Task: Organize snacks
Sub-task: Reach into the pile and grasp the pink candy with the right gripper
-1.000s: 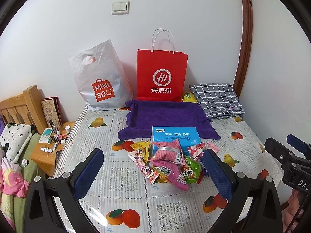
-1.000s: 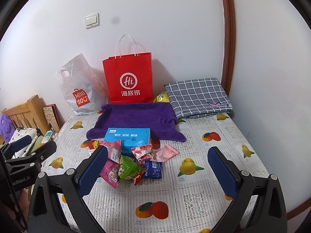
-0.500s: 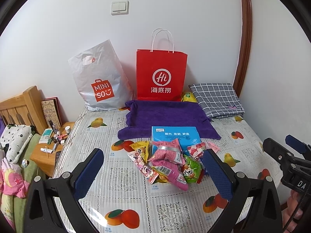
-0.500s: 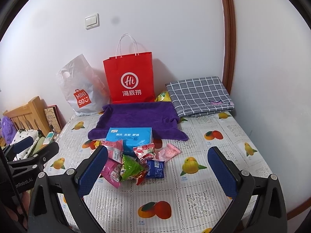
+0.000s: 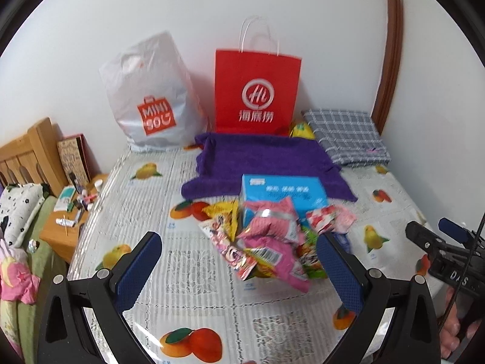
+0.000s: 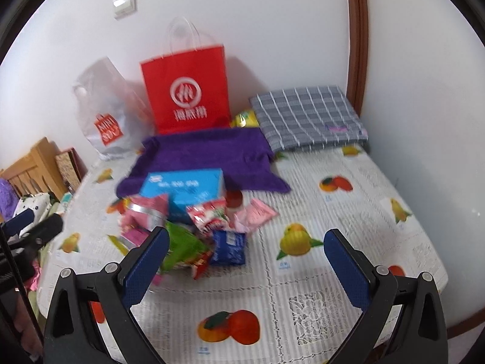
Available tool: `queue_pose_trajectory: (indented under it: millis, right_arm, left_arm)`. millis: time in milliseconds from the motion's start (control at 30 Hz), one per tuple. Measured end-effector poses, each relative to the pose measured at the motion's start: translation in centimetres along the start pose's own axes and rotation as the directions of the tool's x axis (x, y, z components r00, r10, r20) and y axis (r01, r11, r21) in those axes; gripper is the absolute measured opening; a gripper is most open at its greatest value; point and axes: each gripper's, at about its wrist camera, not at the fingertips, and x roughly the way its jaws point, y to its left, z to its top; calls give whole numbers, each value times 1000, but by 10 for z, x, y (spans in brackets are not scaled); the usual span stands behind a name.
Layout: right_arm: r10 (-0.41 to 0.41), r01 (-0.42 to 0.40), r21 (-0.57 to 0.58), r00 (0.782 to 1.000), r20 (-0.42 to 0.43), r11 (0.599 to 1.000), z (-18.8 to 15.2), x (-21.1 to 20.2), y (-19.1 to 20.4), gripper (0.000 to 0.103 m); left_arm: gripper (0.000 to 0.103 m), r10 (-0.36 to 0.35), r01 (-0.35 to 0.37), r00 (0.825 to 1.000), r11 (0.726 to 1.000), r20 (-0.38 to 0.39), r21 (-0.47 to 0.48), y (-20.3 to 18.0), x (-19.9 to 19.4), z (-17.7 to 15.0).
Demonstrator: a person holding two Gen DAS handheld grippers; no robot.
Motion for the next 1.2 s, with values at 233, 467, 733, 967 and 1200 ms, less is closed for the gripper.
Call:
queue_pose_trajectory:
  millis: [233, 467, 733, 967, 1200]
  right_arm:
    - [12, -6, 62, 996, -84, 998, -15, 56, -28, 92]
    - [27, -16, 69, 988, -153, 997, -15, 112, -37, 81]
    - [6, 8, 70, 979, -204, 998, 4, 159, -28, 60]
    - [74, -33, 180, 971, -226, 983, 16, 184, -31, 60]
    - [69, -14, 187, 953, -294, 982, 14, 214, -28, 60]
  left_arm:
    - [102, 8, -10, 998, 1000, -65, -27, 22, 39, -11]
    - [102, 46, -52, 993, 997, -107, -57, 44, 71, -12]
    - [102, 38, -51, 991, 994, -129, -97, 60, 88, -10]
    - [102, 44, -61, 990, 990, -131, -129, 72, 96, -6]
    - [102, 32, -53, 988, 989, -150, -137, 78, 104, -6]
